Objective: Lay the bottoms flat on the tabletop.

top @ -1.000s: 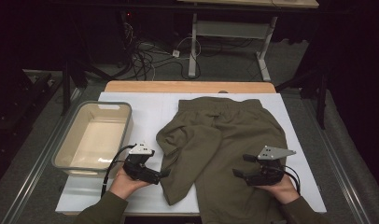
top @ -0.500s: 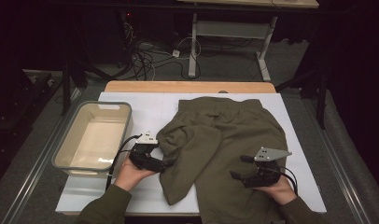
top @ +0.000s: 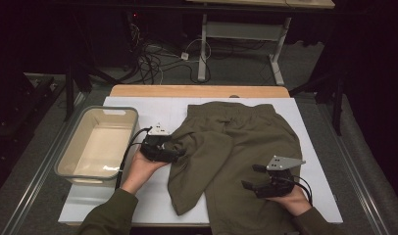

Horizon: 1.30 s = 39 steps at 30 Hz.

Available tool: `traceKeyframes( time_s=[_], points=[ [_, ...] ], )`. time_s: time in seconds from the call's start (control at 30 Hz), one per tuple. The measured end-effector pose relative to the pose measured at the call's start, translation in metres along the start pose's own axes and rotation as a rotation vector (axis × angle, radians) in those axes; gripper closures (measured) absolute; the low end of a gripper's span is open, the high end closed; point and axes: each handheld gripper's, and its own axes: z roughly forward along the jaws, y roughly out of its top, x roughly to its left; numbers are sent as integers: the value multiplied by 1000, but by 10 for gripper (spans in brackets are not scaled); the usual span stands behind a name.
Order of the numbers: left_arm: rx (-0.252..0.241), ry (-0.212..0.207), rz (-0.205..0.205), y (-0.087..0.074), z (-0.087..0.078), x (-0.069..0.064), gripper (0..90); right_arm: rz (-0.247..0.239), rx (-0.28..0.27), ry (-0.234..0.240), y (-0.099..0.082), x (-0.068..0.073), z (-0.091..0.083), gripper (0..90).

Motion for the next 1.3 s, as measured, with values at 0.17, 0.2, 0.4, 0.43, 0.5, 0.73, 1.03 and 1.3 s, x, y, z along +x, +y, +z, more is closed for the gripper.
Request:
traceKeyframes(
  time_s=[0.17,0.2,0.4,0.43,0.5,0.73,1.03,1.3],
  points=[
    [3,56,-7,10,12,13,224,-1,1,-3,0,0,0,242],
    [9,58,-10,10,14,17,249,-1,1,-2,-1,0,0,243],
    [55,73,-23,9,29,28,400,5,3,-4,-3,-1,-1,248],
    [62,72,-26,8,31,29,437,6,3,-4,-3,-1,-1,249],
    [87,74,-19,6,33,30,543,4,1,-3,-2,-1,-1,250],
    [95,20,-3,5,22,19,812,3,1,-5,-3,-1,-2,253],
    [65,-90,3,-4,-9,-3,833,3,-15,-9,-3,-1,-3,265],
    [95,-199,38,-30,-31,-36,832,5,-15,-14,-3,-1,-3,265]
  ],
)
